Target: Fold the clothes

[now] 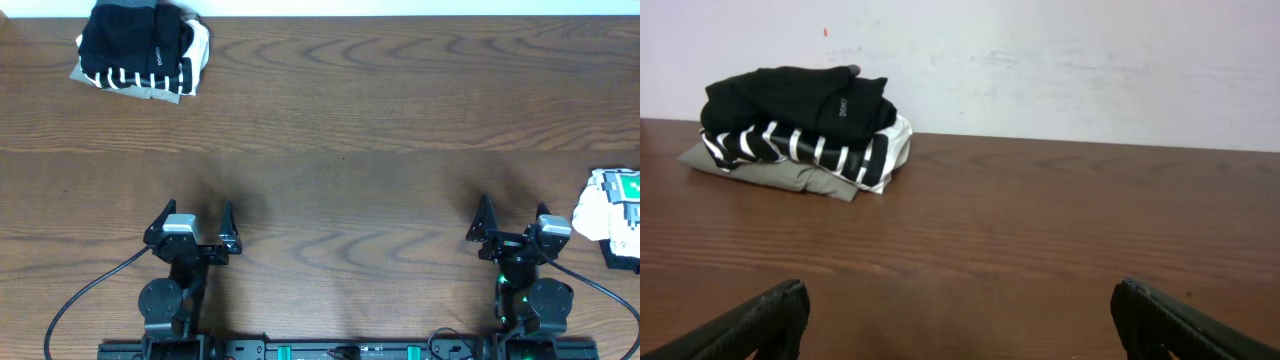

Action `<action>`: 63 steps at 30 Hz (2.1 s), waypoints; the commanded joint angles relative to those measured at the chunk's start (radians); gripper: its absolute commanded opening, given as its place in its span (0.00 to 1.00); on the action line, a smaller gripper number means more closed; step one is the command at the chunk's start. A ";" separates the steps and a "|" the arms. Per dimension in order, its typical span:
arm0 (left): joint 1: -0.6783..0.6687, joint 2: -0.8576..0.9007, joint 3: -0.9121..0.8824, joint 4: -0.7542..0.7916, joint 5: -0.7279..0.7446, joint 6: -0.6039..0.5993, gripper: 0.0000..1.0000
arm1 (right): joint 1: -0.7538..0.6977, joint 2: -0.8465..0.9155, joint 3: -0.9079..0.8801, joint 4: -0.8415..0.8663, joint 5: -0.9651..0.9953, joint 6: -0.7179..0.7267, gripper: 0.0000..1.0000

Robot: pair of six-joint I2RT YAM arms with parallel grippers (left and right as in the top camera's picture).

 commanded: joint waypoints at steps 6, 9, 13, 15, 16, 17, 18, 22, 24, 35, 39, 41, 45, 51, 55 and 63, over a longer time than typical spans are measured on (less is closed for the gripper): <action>0.006 -0.006 -0.012 -0.040 0.010 0.017 0.98 | -0.005 -0.006 0.005 -0.012 0.021 0.010 0.99; 0.006 -0.006 -0.012 -0.040 0.010 0.017 0.98 | -0.005 -0.006 0.005 -0.012 0.021 0.010 0.99; 0.006 -0.006 -0.012 -0.040 0.011 0.017 0.98 | -0.005 -0.006 0.005 -0.012 0.021 0.010 0.99; 0.006 -0.006 -0.012 -0.040 0.010 0.017 0.98 | -0.004 -0.006 0.005 -0.012 0.021 0.010 0.99; 0.006 -0.006 -0.012 -0.040 0.010 0.017 0.98 | -0.005 -0.006 0.005 -0.012 0.021 0.010 0.99; 0.006 -0.006 -0.012 -0.040 0.010 0.017 0.98 | -0.004 -0.006 0.005 -0.012 0.021 0.010 0.99; 0.006 -0.006 -0.012 -0.040 0.010 0.017 0.98 | -0.005 -0.006 0.005 -0.012 0.021 0.010 0.99; 0.006 -0.006 -0.012 -0.040 0.010 0.017 0.98 | -0.004 -0.006 0.005 -0.012 0.021 0.010 0.99; 0.006 -0.006 -0.012 -0.040 0.010 0.017 0.98 | -0.004 -0.006 0.005 -0.012 0.021 0.010 0.99; 0.006 -0.006 -0.012 -0.040 0.010 0.017 0.98 | -0.004 -0.006 0.005 -0.012 0.021 0.010 0.99; 0.006 -0.006 -0.012 -0.040 0.010 0.017 0.98 | -0.005 -0.006 0.005 -0.012 0.021 0.010 0.99; 0.006 -0.006 -0.012 -0.040 0.010 0.017 0.98 | -0.004 -0.006 0.005 -0.012 0.021 0.010 0.99; 0.006 -0.006 -0.012 -0.040 0.010 0.017 0.98 | -0.005 -0.006 0.005 -0.012 0.021 0.010 0.99; 0.006 -0.006 -0.012 -0.040 0.010 0.017 0.98 | -0.004 -0.006 0.005 -0.006 -0.188 0.232 0.99; 0.006 -0.006 -0.012 -0.040 0.010 0.017 0.98 | -0.003 -0.006 0.005 0.003 -0.295 0.393 0.99; 0.006 -0.006 -0.012 -0.040 0.010 0.017 0.98 | -0.004 -0.002 0.014 0.303 -0.520 0.351 0.99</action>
